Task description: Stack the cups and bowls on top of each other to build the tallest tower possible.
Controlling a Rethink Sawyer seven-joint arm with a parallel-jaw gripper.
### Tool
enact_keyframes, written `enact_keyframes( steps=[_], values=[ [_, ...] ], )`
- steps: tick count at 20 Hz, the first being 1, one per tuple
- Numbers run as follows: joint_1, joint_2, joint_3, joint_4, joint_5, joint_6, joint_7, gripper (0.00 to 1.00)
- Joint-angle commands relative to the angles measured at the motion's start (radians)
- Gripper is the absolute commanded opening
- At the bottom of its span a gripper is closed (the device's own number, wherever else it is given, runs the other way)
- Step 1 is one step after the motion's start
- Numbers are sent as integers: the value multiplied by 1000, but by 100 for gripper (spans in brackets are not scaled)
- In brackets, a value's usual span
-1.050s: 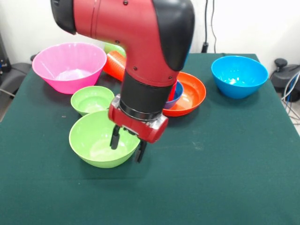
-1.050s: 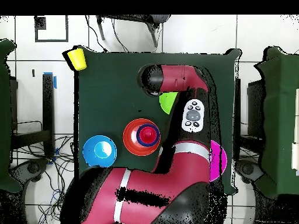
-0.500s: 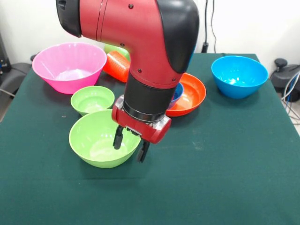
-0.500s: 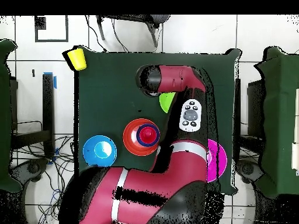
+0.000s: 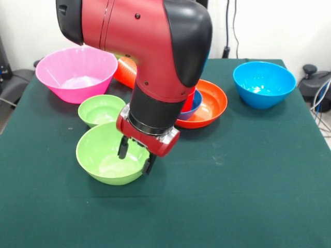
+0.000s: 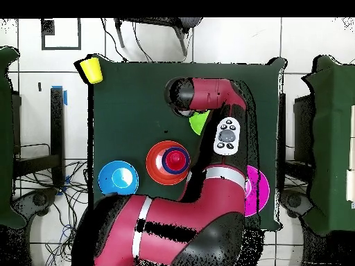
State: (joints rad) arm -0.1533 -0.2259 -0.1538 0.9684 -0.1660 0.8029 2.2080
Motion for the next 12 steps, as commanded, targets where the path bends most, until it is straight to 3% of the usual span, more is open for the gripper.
enact_keyframes(
  steps=[1, 12],
  values=[
    [24, 65, 44, -33, -28, 106, -14, 100],
    [20, 109, 54, -38, -11, 41, 13, 100]
  ],
)
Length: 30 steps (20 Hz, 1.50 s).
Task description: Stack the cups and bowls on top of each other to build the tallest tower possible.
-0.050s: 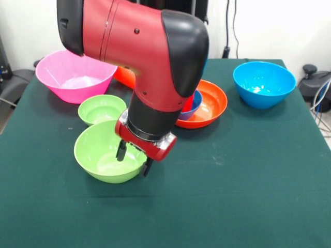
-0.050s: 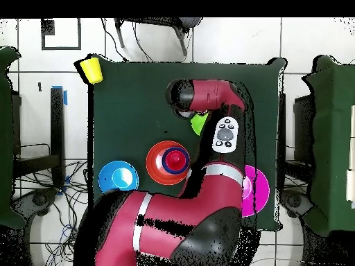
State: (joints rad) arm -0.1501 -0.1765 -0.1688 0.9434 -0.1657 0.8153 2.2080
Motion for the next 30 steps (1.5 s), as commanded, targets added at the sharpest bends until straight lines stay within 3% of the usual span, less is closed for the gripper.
enact_keyframes(
  steps=[1, 16, 17, 30],
  values=[
    [16, 62, 69, -16, -10, 28, 13, 100],
    [15, 42, 66, 4, -15, 34, -24, 100],
    [14, 39, 67, 9, -14, 33, -25, 0],
    [4, -4, 93, 71, 3, 29, -44, 0]
  ],
)
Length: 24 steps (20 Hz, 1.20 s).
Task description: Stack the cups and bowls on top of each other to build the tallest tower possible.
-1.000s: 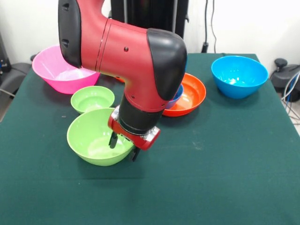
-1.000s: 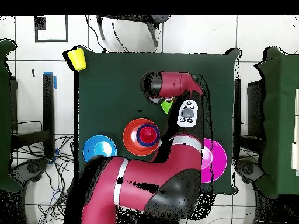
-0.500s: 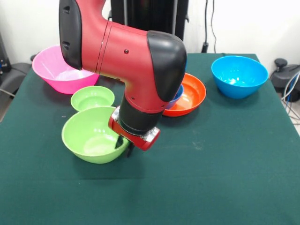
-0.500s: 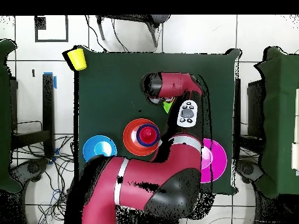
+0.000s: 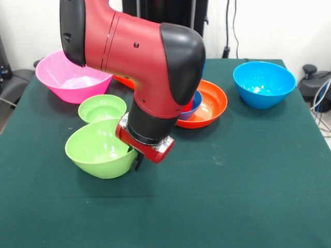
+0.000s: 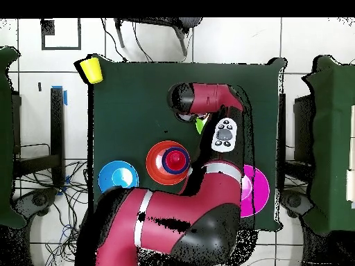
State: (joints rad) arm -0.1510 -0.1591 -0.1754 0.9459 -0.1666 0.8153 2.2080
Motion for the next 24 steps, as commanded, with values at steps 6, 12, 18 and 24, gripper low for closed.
enact_keyframes(
  steps=[6, 12, 18, 24],
  values=[
    [53, -184, 61, 210, 3, 19, -10, 0],
    [109, -306, 17, 298, 5, 97, 15, 0],
    [154, -339, -12, 316, 11, 162, 48, 0],
    [207, -379, -47, 335, 25, 226, 89, 0]
  ],
)
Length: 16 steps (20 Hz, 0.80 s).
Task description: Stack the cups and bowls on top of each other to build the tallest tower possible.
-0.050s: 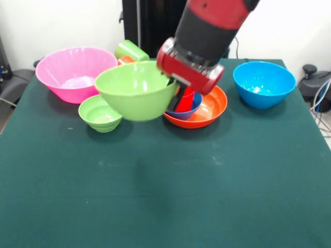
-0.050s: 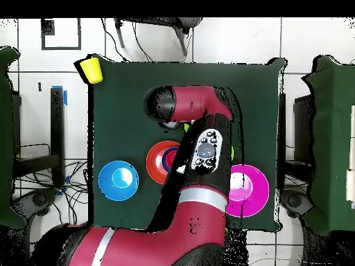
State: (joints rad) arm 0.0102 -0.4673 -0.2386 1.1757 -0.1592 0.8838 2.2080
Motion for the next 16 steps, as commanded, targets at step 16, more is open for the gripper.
enact_keyframes(
  steps=[16],
  values=[
    [94, -14, -10, 62, 19, 152, 113, 0]
  ],
)
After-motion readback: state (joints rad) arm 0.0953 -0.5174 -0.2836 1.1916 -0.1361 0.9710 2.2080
